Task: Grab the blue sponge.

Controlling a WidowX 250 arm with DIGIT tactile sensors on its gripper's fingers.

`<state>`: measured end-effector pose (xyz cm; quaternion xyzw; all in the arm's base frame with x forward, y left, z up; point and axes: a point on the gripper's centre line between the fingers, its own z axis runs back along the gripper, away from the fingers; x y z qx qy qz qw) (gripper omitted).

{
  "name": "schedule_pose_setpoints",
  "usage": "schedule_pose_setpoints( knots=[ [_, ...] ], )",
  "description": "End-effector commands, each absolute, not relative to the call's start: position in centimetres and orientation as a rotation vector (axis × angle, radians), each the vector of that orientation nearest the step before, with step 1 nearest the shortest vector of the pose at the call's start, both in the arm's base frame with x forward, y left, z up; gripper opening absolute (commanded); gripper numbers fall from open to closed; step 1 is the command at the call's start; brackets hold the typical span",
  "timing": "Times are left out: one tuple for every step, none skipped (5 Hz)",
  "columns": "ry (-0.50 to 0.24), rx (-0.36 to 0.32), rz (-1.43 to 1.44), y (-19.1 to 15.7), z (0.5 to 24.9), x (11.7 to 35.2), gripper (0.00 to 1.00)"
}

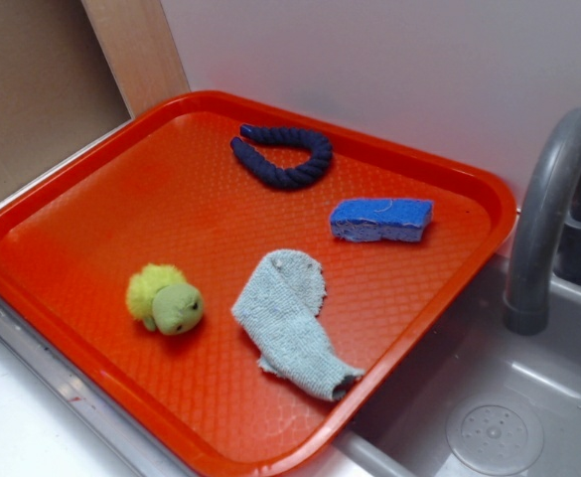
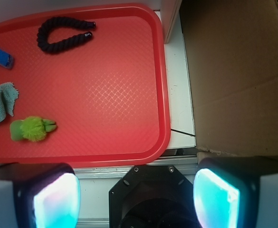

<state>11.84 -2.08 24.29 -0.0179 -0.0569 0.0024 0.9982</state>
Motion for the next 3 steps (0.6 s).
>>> schedule_pose_setpoints(
  knots=[
    [-0.114,-0.036,0.005,-2.1,24.3,11.8,1.00],
    [-0.133,-0.051,-0.105,-4.5,24.2,13.3,1.00],
    [-0.151,-0.031,-0.211,-7.3,24.3,14.5,1.00]
  ],
)
